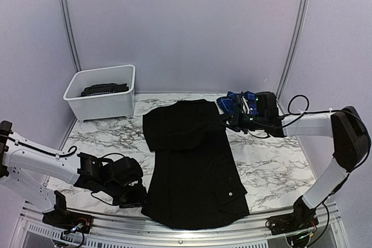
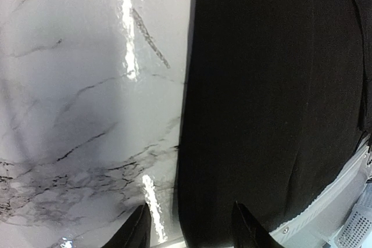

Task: Fold and stack the long sleeve shirts
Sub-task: Fold the 1/3-folded shirt at the center of the board.

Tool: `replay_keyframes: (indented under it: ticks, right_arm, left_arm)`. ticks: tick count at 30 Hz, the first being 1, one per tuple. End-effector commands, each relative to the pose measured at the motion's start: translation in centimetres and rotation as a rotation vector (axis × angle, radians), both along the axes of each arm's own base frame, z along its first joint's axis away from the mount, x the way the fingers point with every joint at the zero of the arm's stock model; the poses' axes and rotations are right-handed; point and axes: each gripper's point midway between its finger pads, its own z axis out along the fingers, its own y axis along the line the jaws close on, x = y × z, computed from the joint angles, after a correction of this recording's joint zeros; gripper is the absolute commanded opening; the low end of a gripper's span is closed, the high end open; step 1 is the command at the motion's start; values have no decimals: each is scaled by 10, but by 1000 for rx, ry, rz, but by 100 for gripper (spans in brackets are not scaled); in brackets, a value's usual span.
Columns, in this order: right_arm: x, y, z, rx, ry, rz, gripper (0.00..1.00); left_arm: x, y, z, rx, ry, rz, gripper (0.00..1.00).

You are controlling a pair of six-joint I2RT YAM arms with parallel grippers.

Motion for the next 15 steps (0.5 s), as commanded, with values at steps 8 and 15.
replay_keyframes:
  ticks: [8,15]
  right_arm:
    - [3,11,29,-91,-88,17,0]
    - [-10,-2,0,-163,-57,6,0]
  left_arm:
    - [-15,-10,-6,21,15,35,37]
    - [-14,-24,10,-21,-30,30,6]
